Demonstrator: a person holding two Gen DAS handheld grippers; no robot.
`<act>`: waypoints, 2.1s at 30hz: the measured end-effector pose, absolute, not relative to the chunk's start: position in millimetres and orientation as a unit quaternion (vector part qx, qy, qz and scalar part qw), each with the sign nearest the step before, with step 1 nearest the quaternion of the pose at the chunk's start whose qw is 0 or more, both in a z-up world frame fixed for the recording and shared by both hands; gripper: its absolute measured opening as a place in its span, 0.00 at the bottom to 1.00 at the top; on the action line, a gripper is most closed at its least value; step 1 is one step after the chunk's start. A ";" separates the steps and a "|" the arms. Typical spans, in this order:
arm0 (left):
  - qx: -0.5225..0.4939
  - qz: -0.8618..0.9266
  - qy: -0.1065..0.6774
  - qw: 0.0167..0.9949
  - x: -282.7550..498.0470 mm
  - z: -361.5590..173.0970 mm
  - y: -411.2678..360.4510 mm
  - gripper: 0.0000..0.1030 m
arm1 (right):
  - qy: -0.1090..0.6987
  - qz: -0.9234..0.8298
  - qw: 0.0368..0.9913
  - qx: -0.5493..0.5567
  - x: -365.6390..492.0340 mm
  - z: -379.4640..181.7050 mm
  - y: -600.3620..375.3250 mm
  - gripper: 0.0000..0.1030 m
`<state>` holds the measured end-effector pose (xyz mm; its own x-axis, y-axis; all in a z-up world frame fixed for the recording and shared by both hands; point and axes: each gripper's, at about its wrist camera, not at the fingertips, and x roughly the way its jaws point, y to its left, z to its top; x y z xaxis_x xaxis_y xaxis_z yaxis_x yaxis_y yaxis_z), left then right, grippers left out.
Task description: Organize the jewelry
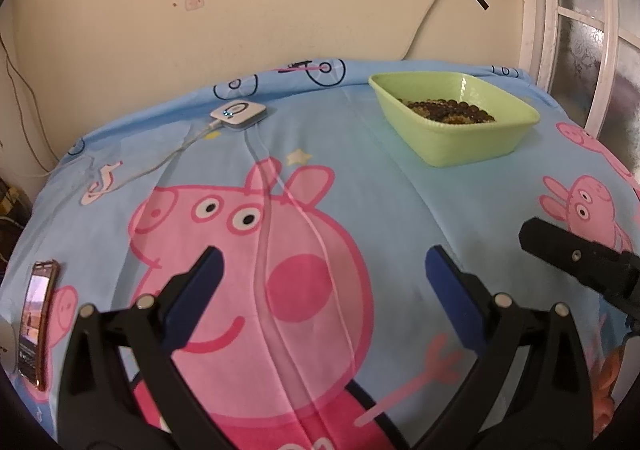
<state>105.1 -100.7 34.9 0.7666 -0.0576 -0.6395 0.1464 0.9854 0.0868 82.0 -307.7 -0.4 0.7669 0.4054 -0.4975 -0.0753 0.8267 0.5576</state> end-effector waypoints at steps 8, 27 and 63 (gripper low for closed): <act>0.070 -0.050 0.336 0.938 104.9 35.2 -100.5 0.94 | 0.312 0.135 0.901 0.267 81.6 -1.0 -309.0 0.33; 0.068 -0.052 0.337 0.938 105.3 34.7 -100.5 0.94 | 0.310 0.139 0.899 0.275 80.3 -1.0 -310.7 0.33; 0.070 -0.052 0.335 0.938 105.9 34.6 -99.8 0.94 | 0.309 0.139 0.900 0.276 78.7 -1.9 -309.1 0.33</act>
<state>105.9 -99.8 34.6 0.7696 -0.0515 -0.6364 0.1448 0.9849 0.0954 78.7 -309.1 -1.9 0.7707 0.4201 -0.4791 -0.0789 0.8091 0.5824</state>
